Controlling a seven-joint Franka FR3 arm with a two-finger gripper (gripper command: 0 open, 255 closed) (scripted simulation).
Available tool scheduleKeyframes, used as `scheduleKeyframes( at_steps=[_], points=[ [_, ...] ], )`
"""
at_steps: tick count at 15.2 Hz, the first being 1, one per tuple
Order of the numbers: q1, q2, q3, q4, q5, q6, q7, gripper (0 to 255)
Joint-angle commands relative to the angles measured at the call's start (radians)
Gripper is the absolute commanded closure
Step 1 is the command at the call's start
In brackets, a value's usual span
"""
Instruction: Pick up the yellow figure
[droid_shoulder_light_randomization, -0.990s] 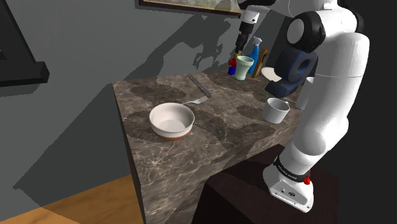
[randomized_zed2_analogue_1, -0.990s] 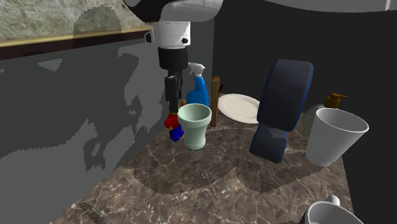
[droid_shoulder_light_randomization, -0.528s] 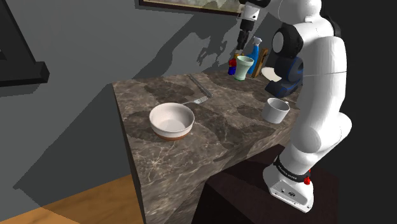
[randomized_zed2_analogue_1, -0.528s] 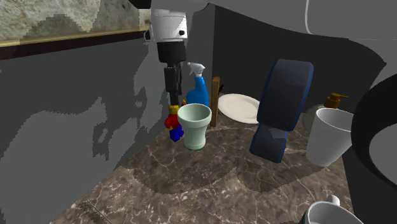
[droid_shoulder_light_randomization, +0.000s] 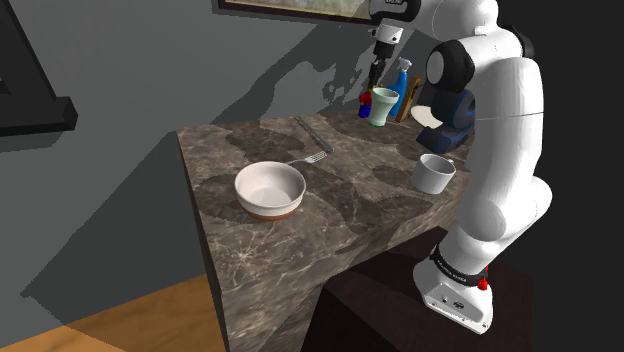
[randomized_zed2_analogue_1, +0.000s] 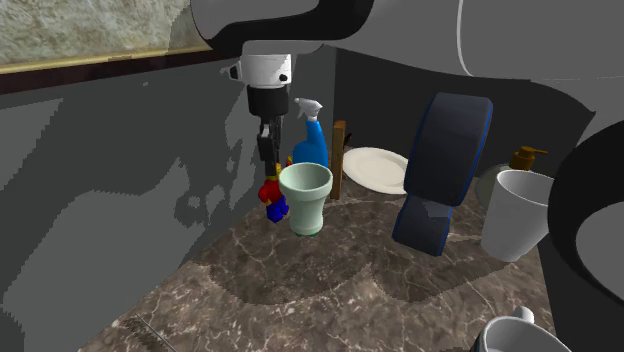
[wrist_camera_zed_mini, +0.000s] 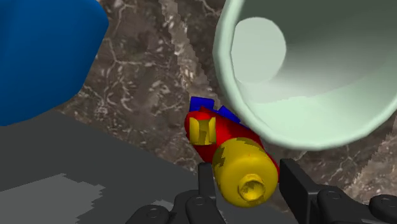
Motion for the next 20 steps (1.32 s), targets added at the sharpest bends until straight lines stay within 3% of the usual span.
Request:
scheduleKeyframes(
  at_steps=[1, 5, 7, 8, 20],
  points=[
    [-0.004, 0.032, 0.003, 0.001, 0.003, 0.032, 0.001, 255],
    [-0.016, 0.053, 0.005, 0.027, 0.010, 0.026, -0.004, 255],
    [-0.044, 0.104, 0.011, 0.133, 0.025, -0.029, 0.001, 255],
    [0.008, 0.018, -0.006, -0.013, 0.002, 0.030, 0.003, 255],
    [-0.053, 0.099, -0.012, 0.291, 0.038, -0.189, 0.023, 255]
  ],
)
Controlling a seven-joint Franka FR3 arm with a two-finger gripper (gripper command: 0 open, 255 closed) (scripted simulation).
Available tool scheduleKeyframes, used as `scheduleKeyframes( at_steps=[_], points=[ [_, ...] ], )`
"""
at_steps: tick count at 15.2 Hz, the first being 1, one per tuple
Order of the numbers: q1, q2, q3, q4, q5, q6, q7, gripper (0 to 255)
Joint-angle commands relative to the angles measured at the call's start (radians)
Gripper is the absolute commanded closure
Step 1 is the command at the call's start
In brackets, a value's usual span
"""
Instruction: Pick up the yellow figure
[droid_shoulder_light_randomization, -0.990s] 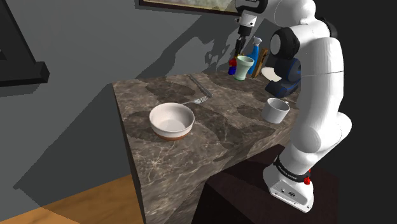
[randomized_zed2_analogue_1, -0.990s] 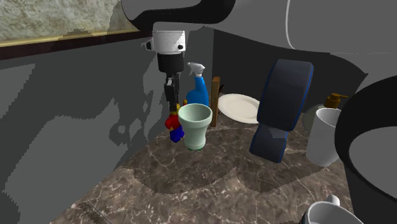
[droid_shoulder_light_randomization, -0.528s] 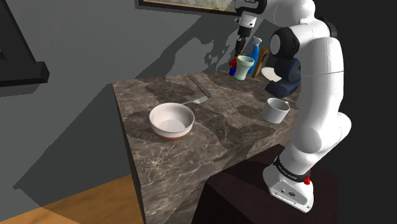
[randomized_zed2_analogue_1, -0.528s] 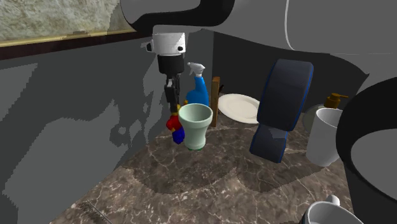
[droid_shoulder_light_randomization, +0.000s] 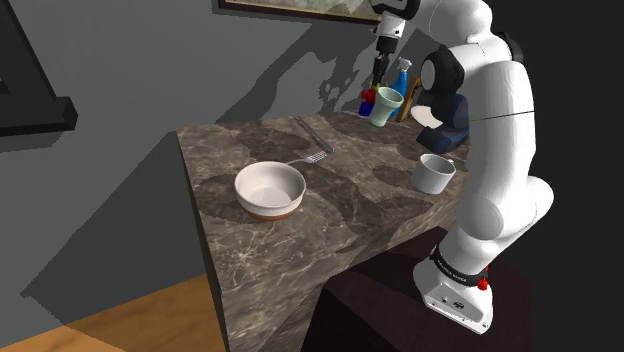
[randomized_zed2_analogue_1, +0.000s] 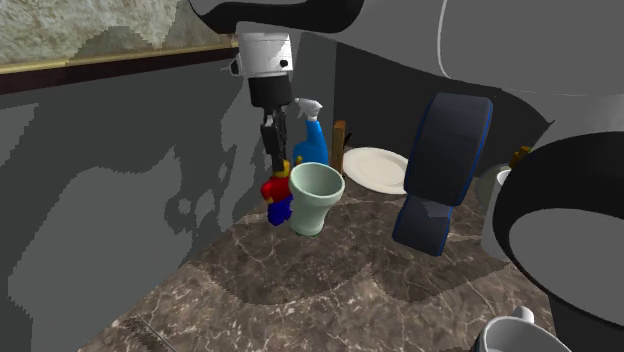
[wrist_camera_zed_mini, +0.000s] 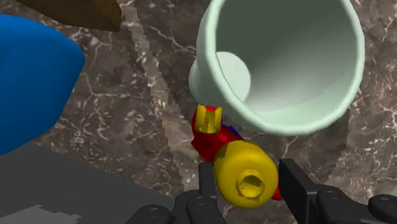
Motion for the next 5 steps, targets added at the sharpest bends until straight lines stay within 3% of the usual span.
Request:
scheduleKeyframes(
  at_steps=[1, 3, 5],
  points=[
    [-0.027, 0.035, 0.003, 0.135, 0.022, 0.033, 0.008, 255],
    [-0.053, 0.077, 0.002, 0.239, 0.043, -0.026, 0.016, 255],
    [-0.052, 0.083, -0.008, 0.249, 0.051, -0.032, 0.015, 255]
  ],
)
